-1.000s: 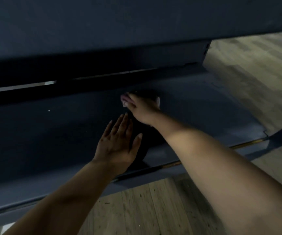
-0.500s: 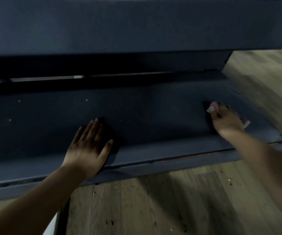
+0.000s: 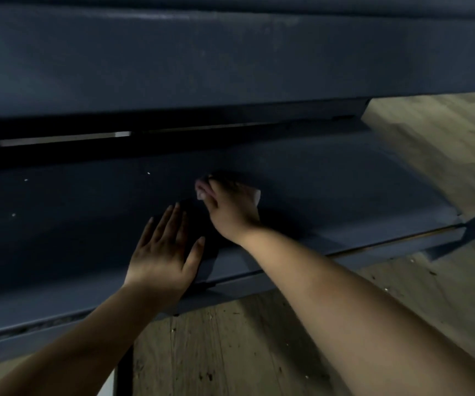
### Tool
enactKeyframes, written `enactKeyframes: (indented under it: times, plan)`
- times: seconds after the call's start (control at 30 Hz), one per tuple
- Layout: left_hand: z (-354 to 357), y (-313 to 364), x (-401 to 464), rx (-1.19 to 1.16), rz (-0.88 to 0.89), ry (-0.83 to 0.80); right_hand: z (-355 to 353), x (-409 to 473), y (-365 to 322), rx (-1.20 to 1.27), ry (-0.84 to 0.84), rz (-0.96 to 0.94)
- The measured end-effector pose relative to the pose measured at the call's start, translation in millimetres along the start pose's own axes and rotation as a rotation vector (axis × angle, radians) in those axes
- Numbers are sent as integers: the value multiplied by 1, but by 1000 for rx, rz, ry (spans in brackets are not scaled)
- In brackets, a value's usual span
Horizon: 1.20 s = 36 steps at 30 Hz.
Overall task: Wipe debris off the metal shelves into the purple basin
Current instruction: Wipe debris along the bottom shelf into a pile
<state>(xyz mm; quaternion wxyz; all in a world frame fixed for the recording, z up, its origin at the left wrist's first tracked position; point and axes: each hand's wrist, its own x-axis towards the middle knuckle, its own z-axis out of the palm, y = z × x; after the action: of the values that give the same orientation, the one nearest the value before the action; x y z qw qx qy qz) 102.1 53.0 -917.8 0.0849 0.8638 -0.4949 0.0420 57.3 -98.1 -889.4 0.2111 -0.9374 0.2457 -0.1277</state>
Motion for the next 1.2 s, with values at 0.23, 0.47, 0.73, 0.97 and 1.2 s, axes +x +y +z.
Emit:
enactKeyframes:
  times: [0.23,0.47,0.73,0.97,1.2]
  plan:
    - [-16,-33,-19,93,81,-40,-66,-35,80,-103,183,411]
    - [-28,-72,-43,126,53,-116,-62,-57,83,-144,167,486]
    - [-14,-76,-46,31,6,-5,20,-39,-56,-194,170,152]
    - [-17,-75,-48,5,12,-31,-1,-50,-55,-4,105,256]
    - [-29,-98,-68,79,145,-33,-20,-88,12,-152,160,414]
